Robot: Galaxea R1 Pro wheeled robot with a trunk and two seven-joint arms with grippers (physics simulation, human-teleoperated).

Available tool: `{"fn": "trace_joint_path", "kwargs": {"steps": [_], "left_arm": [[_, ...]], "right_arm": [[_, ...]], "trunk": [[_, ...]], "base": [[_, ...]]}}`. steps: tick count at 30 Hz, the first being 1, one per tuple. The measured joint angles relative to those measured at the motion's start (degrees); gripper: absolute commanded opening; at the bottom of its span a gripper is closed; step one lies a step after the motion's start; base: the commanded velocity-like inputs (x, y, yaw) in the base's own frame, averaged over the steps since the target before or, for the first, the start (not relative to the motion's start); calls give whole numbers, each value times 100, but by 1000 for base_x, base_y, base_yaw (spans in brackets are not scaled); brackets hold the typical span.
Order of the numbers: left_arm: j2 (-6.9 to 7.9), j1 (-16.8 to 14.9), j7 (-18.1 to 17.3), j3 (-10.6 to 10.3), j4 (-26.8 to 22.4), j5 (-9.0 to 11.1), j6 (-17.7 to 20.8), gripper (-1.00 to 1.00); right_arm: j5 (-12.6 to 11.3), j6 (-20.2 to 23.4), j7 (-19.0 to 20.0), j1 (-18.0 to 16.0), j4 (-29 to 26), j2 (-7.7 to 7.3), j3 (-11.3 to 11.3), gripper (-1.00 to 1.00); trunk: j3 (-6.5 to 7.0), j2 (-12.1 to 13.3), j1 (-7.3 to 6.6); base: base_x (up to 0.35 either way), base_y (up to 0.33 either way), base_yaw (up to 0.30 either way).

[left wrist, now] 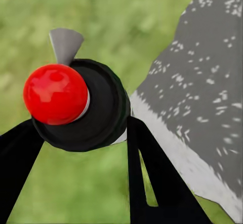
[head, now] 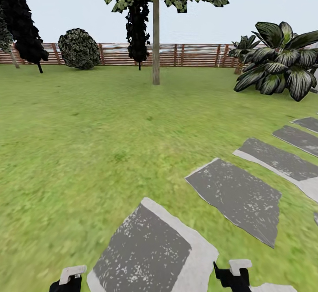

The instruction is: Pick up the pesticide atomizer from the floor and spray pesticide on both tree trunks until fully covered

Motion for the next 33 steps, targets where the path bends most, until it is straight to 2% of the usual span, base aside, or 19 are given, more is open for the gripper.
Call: {"fn": "trace_joint_path", "kwargs": {"steps": [33], "left_arm": [[5,0,0,0,0,0,0,-100]], "right_arm": [[0,0,-1,0,6,-13,-2,100]], "trunk": [[0,0,0]], "base": [[339,0,0]]}}
